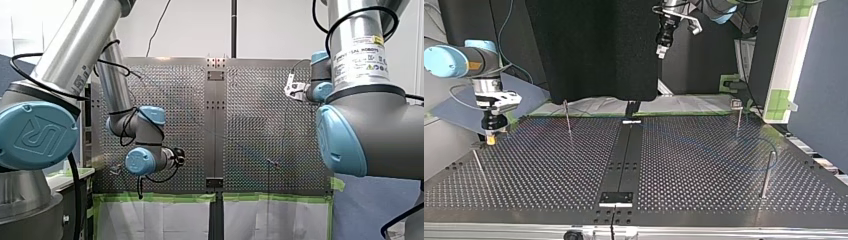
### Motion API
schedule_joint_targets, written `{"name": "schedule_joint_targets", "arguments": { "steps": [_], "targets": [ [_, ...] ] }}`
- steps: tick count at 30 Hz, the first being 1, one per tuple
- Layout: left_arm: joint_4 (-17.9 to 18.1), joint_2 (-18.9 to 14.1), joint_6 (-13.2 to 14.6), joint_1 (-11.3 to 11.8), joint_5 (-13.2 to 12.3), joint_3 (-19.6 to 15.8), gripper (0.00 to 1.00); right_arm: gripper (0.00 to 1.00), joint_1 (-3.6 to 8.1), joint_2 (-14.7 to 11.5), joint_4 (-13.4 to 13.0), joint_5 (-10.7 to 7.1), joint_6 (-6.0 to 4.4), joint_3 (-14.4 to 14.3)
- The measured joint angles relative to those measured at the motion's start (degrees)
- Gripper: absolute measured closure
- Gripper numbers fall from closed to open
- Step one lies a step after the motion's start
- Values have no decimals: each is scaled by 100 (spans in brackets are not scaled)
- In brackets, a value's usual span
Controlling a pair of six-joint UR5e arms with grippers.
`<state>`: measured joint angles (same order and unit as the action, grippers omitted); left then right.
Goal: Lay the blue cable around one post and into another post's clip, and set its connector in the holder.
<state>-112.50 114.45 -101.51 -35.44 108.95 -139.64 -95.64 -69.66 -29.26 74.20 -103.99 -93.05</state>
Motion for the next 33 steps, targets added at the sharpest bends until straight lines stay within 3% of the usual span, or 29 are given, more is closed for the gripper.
{"name": "schedule_joint_targets", "arguments": {
  "steps": [5,8,16,18,21,26,33],
  "targets": [
    [-20,1,19,0,-1,0,0,98,38,-237,123,142,-26,-2],
    [-51,1,51,0,-1,0,0,98,90,-257,191,286,14,-26],
    [-120,-1,126,7,-7,0,0,98,226,-10,431,701,359,-59],
    [-124,-1,129,10,-8,0,0,98,269,57,437,827,472,-59],
    [-132,0,131,15,-7,0,0,98,333,98,396,972,561,-58],
    [-169,0,132,17,0,0,0,98,427,113,334,1015,594,-45],
    [-259,1,132,25,7,0,0,98,564,125,343,838,621,-9]
  ]
}}
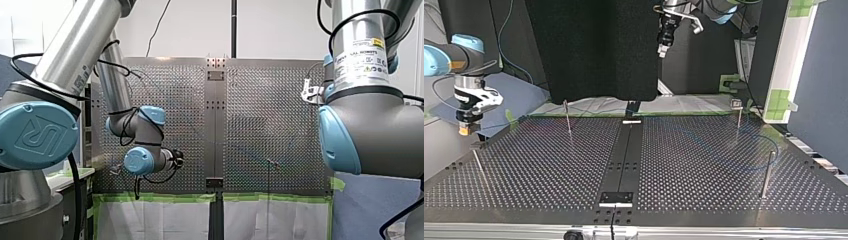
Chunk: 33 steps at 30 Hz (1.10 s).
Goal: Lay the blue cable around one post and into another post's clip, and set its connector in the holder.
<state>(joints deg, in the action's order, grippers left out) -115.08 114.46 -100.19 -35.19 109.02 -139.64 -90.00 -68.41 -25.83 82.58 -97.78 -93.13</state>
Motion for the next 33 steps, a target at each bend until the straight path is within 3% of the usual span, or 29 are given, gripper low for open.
{"name": "schedule_joint_targets", "arguments": {
  "steps": [7,16,26,33],
  "targets": [
    [-94,-1,-6,1,14,0,0,98,38,118,133,-181,36,180],
    [-195,0,0,40,103,0,0,98,58,414,390,-495,198,563],
    [-275,0,0,130,107,0,0,98,219,443,555,-1013,500,826],
    [-337,-1,0,175,107,11,0,98,312,480,504,-1340,611,812]
  ]
}}
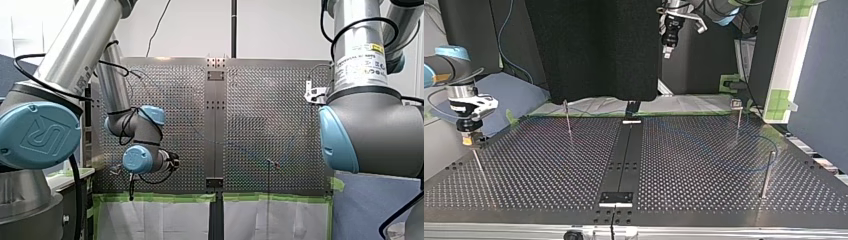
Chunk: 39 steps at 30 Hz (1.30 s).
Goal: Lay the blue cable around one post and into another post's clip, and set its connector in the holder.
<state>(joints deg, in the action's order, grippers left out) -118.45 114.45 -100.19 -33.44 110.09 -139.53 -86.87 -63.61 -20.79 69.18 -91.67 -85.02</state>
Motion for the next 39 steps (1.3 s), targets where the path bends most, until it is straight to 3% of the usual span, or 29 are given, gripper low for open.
{"name": "schedule_joint_targets", "arguments": {
  "steps": [12,22,39],
  "targets": [
    [-63,0,0,20,-1,5,0,98,108,149,-147,-536,-26,-30],
    [-80,1,2,36,0,6,0,98,122,199,-248,-620,-25,-30],
    [-83,0,26,53,-1,7,0,98,150,229,-410,-805,-219,36]
  ]
}}
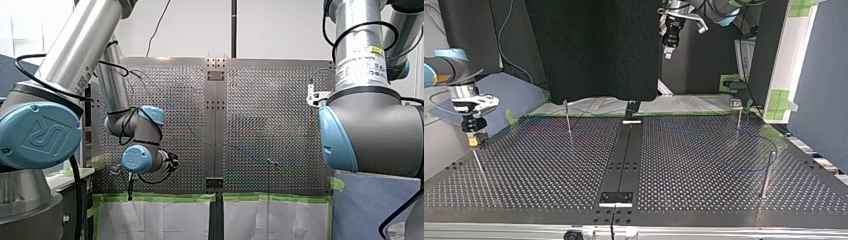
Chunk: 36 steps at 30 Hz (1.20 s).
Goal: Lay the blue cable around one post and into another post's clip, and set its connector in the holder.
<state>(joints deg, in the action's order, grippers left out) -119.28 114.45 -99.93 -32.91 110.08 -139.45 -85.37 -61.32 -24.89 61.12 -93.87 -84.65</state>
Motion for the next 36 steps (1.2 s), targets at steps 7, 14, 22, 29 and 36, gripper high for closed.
{"name": "schedule_joint_targets", "arguments": {
  "steps": [7,14,22,29,36],
  "targets": [
    [0,0,0,5,0,6,0,98,9,24,12,-1,-64,56],
    [0,0,0,5,0,6,0,98,6,31,-5,5,-75,65],
    [0,0,-8,5,-4,6,0,98,-26,75,-53,6,-10,56],
    [0,0,-9,5,-4,6,0,98,-35,109,-63,12,11,56],
    [0,1,-3,6,-1,6,0,98,-35,147,-124,6,-21,57]
  ]
}}
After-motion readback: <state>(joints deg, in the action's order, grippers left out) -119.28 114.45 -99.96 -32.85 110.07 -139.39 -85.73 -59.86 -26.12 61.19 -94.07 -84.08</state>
